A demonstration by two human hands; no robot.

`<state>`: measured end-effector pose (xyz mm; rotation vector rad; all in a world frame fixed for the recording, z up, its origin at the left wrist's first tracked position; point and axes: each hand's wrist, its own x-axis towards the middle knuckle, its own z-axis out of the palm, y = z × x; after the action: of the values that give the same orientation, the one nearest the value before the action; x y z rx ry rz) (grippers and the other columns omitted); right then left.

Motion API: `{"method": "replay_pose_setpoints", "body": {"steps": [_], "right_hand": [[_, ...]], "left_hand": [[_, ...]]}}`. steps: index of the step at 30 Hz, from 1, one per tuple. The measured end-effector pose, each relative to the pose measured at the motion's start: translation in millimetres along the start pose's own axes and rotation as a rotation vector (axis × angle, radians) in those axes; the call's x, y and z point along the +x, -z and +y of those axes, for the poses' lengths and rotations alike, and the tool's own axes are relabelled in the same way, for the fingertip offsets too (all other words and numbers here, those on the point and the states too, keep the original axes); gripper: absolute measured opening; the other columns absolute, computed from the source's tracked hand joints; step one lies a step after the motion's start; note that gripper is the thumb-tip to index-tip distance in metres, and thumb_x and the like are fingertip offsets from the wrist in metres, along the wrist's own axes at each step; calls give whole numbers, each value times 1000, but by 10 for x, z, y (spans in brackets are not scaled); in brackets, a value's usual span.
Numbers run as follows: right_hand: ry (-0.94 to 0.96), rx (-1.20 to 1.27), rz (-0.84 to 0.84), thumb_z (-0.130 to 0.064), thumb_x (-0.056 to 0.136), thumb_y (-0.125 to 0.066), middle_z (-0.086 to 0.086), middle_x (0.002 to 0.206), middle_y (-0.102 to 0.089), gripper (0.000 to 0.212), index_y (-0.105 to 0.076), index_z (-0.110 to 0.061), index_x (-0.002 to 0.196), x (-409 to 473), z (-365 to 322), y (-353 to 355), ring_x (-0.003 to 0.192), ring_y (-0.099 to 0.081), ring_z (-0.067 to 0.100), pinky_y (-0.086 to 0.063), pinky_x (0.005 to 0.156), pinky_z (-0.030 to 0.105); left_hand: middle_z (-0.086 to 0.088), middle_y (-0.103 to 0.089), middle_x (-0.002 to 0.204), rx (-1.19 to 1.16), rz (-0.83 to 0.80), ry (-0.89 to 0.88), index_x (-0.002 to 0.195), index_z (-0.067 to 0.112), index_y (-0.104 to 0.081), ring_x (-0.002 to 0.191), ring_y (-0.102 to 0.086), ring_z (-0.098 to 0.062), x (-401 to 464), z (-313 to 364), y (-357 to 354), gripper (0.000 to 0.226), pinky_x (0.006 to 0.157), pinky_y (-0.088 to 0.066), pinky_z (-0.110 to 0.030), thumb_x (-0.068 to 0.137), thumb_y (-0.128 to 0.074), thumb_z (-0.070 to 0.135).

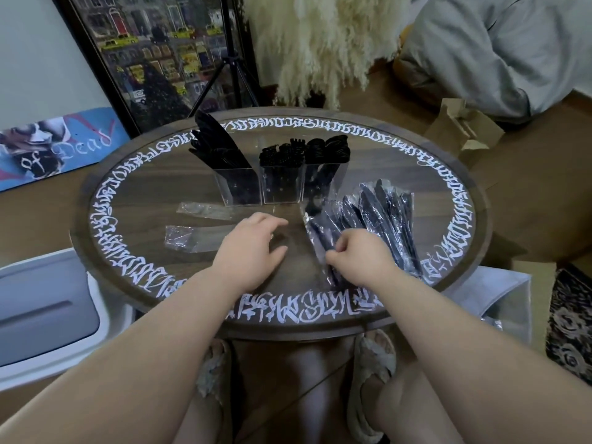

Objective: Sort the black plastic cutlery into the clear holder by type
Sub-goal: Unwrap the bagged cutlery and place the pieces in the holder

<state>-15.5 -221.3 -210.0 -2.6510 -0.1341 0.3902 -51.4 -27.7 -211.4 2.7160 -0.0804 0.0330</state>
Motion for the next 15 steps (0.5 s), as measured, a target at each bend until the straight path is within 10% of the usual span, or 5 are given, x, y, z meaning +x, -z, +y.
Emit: {"method": "replay_pose_setpoints", "body": {"steps": [10, 15], "right_hand": [[50, 308, 117, -26, 88, -64, -12, 77, -53, 14, -56, -25, 100, -116, 38, 195, 78, -53, 14, -38, 70, 26], [152, 257, 131, -17, 85, -66, -8, 78, -61, 14, -57, -26, 77, -165, -66, 101, 77, -57, 14, -42, 68, 26]], "left_hand": [[6, -48, 134, -105, 110, 12, 135, 24, -49, 116, -52, -13, -41, -29, 57, 50, 97, -43, -29, 88, -64, 32], [4, -42, 139, -108, 172, 9, 140, 23, -42, 120, -48, -16, -71, -3, 23, 61, 98, -40, -28, 85, -67, 31]]}}
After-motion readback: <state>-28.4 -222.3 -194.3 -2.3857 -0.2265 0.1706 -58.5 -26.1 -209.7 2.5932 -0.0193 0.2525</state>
